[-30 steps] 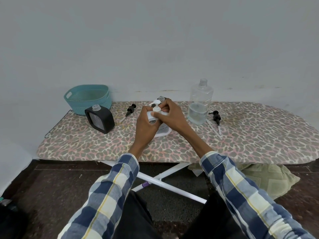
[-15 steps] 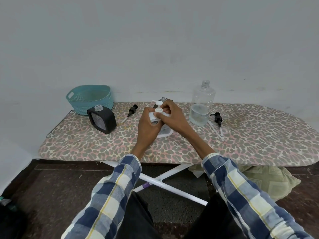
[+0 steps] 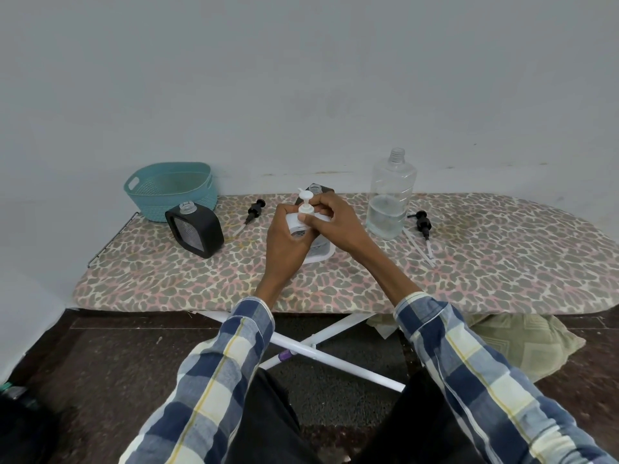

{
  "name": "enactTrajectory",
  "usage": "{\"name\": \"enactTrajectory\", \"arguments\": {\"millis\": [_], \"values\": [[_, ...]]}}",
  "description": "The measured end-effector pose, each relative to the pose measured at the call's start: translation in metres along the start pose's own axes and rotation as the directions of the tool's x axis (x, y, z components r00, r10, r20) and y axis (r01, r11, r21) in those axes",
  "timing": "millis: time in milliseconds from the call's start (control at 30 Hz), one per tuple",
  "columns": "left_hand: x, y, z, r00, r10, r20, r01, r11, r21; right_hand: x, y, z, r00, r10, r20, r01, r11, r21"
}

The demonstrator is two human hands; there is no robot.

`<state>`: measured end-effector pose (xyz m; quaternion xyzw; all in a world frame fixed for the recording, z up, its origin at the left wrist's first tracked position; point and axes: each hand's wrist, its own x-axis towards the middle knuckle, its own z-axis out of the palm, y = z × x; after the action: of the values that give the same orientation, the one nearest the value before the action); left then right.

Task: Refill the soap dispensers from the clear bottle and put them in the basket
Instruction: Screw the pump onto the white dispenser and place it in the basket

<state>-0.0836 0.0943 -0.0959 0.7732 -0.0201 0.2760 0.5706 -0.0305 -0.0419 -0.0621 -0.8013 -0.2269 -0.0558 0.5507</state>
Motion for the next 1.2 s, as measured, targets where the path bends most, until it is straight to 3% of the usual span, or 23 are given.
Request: {"name": "enactTrajectory", "arguments": {"millis": [100, 300, 467, 633, 767, 933, 1100, 1200], "values": [[0.0, 0.0, 0.001, 1.0, 0.008, -0.005, -0.008, 1.0, -0.003, 0.0, 0.0, -0.003, 1.0, 0.0, 0.007, 0.0, 1.0, -0.015], [-0.002, -0.002, 0.005, 0.998, 0.057, -0.041, -0.054, 0.996, 0.068, -0.005, -0.008, 0.018, 0.982, -0.028, -0.189, 0.014, 0.997, -0.079], [-0.002, -0.005, 0.004, 0.998, 0.049, -0.05, -0.044, 0.995, 0.093, -0.006, -0.014, 0.023, 0.976, 0.009, -0.216, -0.024, 0.997, -0.07], [-0.003, -0.006, 0.005, 0.999, 0.014, -0.042, -0.012, 0.999, 0.042, -0.005, -0.011, 0.004, 0.999, 0.003, -0.052, -0.007, 0.997, -0.072], [0.003, -0.001, 0.001, 1.0, -0.007, 0.004, 0.007, 0.999, 0.043, -0.006, -0.017, -0.027, 0.99, -0.075, 0.116, 0.07, 0.996, 0.047], [0.006, -0.004, -0.001, 1.0, -0.028, 0.01, 0.026, 0.992, 0.127, 0.011, -0.027, -0.044, 0.908, -0.314, 0.277, 0.364, 0.919, -0.151], [0.006, -0.007, 0.002, 1.0, -0.031, -0.001, 0.031, 0.992, 0.122, 0.025, -0.039, -0.046, 0.885, -0.318, 0.34, 0.428, 0.844, -0.324], [0.006, -0.01, 0.002, 0.999, -0.041, -0.004, 0.041, 0.992, 0.118, 0.026, -0.045, -0.045, 0.911, -0.247, 0.329, 0.38, 0.81, -0.446]]}}
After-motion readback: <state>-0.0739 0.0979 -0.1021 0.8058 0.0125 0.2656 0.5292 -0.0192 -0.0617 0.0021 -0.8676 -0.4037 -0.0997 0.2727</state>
